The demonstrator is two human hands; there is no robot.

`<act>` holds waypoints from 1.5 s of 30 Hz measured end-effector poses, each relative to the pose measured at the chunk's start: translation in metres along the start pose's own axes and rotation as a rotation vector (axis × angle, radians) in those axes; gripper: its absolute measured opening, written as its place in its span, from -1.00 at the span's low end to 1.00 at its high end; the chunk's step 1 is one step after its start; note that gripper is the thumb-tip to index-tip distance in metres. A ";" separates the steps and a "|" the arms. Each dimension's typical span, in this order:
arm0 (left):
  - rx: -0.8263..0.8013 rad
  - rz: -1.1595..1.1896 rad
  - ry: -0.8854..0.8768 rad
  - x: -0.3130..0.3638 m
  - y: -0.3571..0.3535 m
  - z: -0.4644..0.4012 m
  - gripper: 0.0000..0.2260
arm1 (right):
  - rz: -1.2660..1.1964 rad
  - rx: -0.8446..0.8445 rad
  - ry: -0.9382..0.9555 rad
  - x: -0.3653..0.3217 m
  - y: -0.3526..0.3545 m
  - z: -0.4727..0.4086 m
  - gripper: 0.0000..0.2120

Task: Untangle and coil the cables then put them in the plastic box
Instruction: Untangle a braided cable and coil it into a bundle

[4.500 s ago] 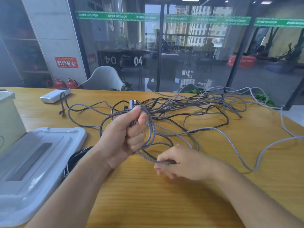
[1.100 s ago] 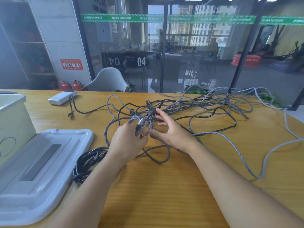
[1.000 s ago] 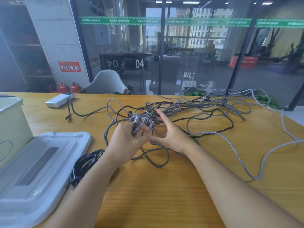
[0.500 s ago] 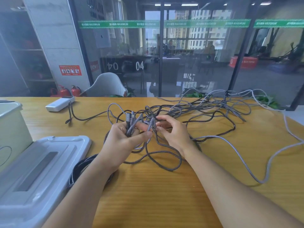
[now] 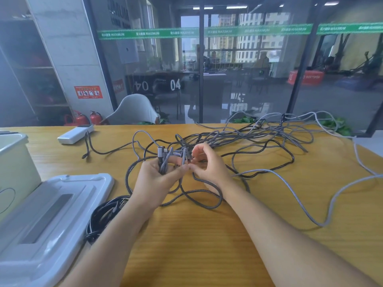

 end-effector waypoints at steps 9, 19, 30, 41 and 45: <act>0.006 0.032 -0.014 -0.001 -0.001 -0.002 -0.93 | 0.030 -0.028 -0.065 0.006 0.003 0.006 -0.89; 0.220 -0.034 -0.069 -0.012 -0.002 -0.013 -0.87 | -0.237 -0.114 -0.080 -0.014 -0.008 0.011 -0.87; 0.239 -0.056 -0.071 -0.015 0.005 -0.012 -0.90 | -0.337 -0.082 -0.040 -0.024 -0.006 0.011 -0.91; 0.194 -0.018 -0.092 0.011 0.017 -0.006 -0.68 | 0.147 -0.303 -0.100 -0.004 -0.024 0.015 -0.10; 0.200 0.048 -0.125 0.026 0.023 -0.002 -0.66 | 0.161 -0.305 -0.115 0.006 -0.023 0.015 -0.24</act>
Point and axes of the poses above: each hand's wrist, its own z-axis away from the middle knuckle, its own y-axis out of the back of the hand, x = y × z, the point moved 7 cm from there along -z, towards the middle knuckle, and after that the axes turned 5 degrees about z, right-handed, at the moved point
